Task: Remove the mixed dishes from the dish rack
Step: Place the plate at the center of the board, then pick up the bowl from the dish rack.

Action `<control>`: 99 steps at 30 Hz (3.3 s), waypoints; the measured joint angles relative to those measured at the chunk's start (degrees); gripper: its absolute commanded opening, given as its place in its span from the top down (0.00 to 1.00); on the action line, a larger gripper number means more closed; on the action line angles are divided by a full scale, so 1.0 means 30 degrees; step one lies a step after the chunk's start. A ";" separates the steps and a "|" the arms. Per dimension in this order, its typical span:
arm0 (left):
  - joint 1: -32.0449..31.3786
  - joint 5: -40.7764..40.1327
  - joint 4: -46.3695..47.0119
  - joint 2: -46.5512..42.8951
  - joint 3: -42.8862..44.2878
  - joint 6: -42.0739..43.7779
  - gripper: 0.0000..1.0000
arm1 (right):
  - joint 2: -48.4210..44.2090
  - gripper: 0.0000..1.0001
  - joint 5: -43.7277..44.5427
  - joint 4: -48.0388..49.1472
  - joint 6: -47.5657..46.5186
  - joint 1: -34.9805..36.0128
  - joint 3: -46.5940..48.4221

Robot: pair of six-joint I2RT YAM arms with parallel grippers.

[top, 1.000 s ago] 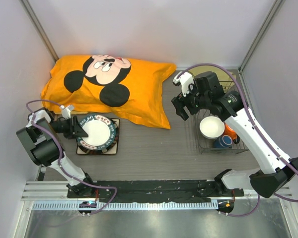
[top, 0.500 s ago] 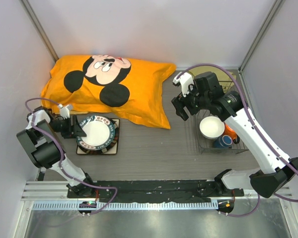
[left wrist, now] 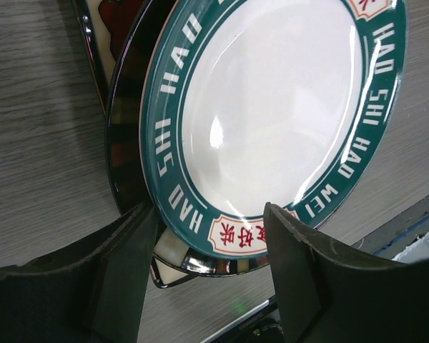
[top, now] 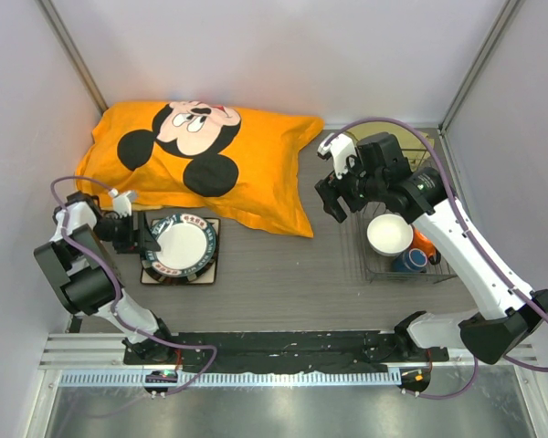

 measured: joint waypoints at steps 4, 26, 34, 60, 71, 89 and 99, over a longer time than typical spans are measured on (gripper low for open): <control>-0.0087 -0.0255 0.0226 -0.0284 -0.0219 -0.0015 0.33 | 0.0000 0.18 0.0000 0.0015 -0.0044 0.0000 -0.0073; -0.0219 -0.0597 -0.1107 -0.5705 0.1217 0.0481 0.14 | -0.0750 0.29 0.5668 0.0459 0.0168 -0.4167 -0.3038; -0.1661 0.0197 -0.2514 -0.7570 0.1224 0.0714 0.04 | -0.0721 0.32 0.6608 0.0845 -0.0299 -0.5428 -0.4779; -0.5238 0.0386 -0.1872 -0.8196 0.0707 -0.1559 0.00 | 0.3031 0.45 0.5515 0.3504 -0.3402 -0.9078 -0.7927; -0.5253 0.0554 -0.1836 -0.8189 0.0707 -0.1559 0.00 | 0.4852 0.62 0.4320 0.3971 -0.4692 -0.9857 -0.7927; -0.5268 0.0831 -0.1829 -0.8189 0.0648 -0.1552 0.00 | 0.4962 0.99 0.3424 0.2623 -0.5523 -1.0076 -0.5982; -0.5268 0.0852 -0.1836 -0.8189 0.0634 -0.1530 0.00 | 0.4874 0.99 0.2980 -0.0073 -0.5493 -1.0083 -0.2871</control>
